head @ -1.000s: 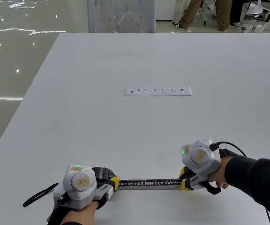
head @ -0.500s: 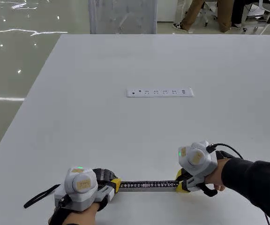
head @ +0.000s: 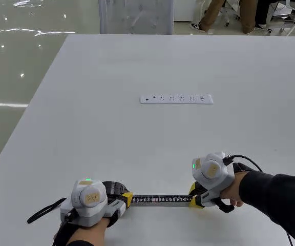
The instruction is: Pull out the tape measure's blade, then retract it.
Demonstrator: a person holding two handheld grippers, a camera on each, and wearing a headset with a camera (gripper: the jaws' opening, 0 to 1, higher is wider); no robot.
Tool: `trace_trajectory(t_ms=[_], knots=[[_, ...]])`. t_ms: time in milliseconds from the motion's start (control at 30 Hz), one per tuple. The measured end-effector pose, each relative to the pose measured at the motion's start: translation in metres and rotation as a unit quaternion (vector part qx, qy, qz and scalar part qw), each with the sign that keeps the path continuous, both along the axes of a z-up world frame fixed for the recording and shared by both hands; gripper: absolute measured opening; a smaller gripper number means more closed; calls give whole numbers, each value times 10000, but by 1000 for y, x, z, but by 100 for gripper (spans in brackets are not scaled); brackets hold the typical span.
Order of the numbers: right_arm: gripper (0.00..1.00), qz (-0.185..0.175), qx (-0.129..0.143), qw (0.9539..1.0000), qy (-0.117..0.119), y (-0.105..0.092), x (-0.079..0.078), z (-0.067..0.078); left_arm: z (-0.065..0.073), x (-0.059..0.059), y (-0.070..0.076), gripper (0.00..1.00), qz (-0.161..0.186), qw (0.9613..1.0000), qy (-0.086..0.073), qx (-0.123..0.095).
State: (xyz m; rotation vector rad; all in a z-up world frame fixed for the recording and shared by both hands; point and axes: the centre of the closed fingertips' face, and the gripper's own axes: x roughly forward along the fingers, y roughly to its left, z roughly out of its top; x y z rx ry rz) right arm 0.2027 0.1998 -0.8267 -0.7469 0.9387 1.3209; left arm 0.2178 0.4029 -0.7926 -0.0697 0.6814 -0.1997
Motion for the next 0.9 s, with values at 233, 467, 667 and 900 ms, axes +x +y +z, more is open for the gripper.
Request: trace_trajectory(t_ms=[233, 467, 667, 900], knots=[[12, -34, 108, 9999, -52, 7, 2, 0, 0, 0, 0, 58, 0, 10000, 2, -18], [12, -27, 177, 9998, -68, 16, 3, 1, 0, 0, 0, 58, -5, 10000, 13, -32], [12, -21, 214, 9997, -74, 21, 3, 1, 1, 0, 0, 58, 4, 10000, 8, -45], [12, -17, 267, 9996, -79, 28, 3, 1, 1, 0, 0, 58, -15, 10000, -6, -71]])
